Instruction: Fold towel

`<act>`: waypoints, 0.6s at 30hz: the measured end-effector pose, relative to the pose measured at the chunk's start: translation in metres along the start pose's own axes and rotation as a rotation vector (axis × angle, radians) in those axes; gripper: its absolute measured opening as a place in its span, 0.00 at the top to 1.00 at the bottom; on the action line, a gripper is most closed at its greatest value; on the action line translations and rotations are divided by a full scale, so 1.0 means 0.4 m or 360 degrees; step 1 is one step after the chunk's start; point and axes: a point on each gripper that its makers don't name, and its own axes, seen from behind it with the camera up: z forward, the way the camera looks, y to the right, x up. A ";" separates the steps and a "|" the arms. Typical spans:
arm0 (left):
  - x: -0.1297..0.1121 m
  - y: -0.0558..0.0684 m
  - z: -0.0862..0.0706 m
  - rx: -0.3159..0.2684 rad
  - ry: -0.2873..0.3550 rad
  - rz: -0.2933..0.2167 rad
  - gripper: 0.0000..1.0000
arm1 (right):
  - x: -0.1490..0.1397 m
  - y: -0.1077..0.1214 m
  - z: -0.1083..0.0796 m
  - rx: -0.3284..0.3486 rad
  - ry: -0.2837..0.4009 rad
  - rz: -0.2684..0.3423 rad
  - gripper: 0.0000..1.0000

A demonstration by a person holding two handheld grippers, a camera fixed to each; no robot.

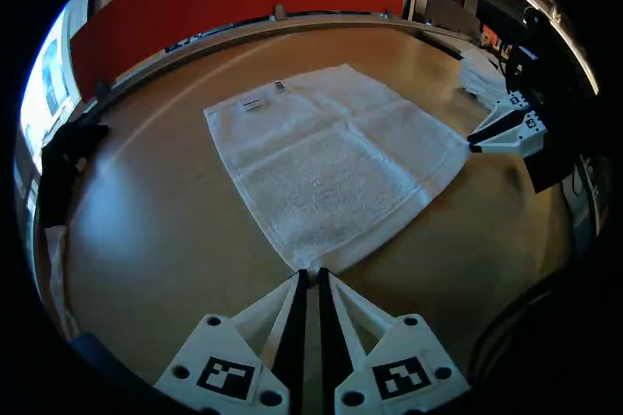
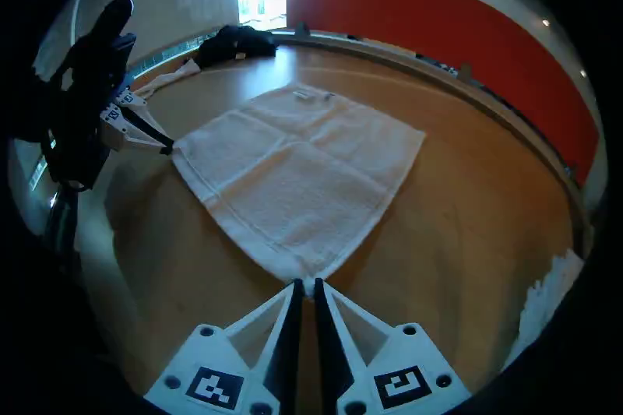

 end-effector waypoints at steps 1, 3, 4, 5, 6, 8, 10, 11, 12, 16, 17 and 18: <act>0.002 0.000 -0.003 -0.0001 0.0002 -0.0007 0.90 | 0.003 0.000 -0.003 -0.0001 0.0004 -0.0001 0.89; 0.008 0.001 -0.011 -0.0003 0.0006 -0.0023 0.89 | 0.011 -0.001 -0.012 -0.0004 0.0013 -0.0005 0.89; 0.010 0.001 -0.016 -0.0004 0.0007 -0.0033 0.89 | 0.016 -0.002 -0.017 -0.0005 0.0018 -0.0007 0.89; 0.013 0.002 -0.021 -0.0005 0.0008 -0.0042 0.89 | 0.021 -0.003 -0.022 -0.0006 0.0023 -0.0009 0.89; 0.016 0.002 -0.028 -0.0005 0.0009 -0.0053 0.89 | 0.026 -0.004 -0.028 -0.0006 0.0030 -0.0011 0.89; 0.020 0.003 -0.041 -0.0008 0.0012 -0.0072 0.89 | 0.038 -0.007 -0.043 -0.0008 0.0044 -0.0014 0.89; 0.026 0.005 -0.058 -0.0011 0.0014 -0.0094 0.89 | 0.053 -0.010 -0.060 -0.0009 0.0059 -0.0015 0.89; 0.029 0.005 -0.067 -0.0013 0.0015 -0.0104 0.90 | 0.060 -0.011 -0.069 -0.0009 0.0067 -0.0015 0.89; 0.032 0.006 -0.076 -0.0014 0.0015 -0.0116 0.90 | 0.068 -0.013 -0.080 -0.0009 0.0076 -0.0013 0.89; 0.044 0.014 -0.114 -0.0024 0.0016 -0.0150 0.90 | 0.101 -0.024 -0.123 -0.0001 0.0113 -0.0003 0.89; 0.047 0.016 -0.124 -0.0027 0.0017 -0.0157 0.90 | 0.109 -0.028 -0.133 0.0001 0.0121 -0.0002 0.89; 0.051 0.019 -0.135 -0.0030 0.0019 -0.0164 0.90 | 0.117 -0.031 -0.145 0.0004 0.0130 0.0000 0.89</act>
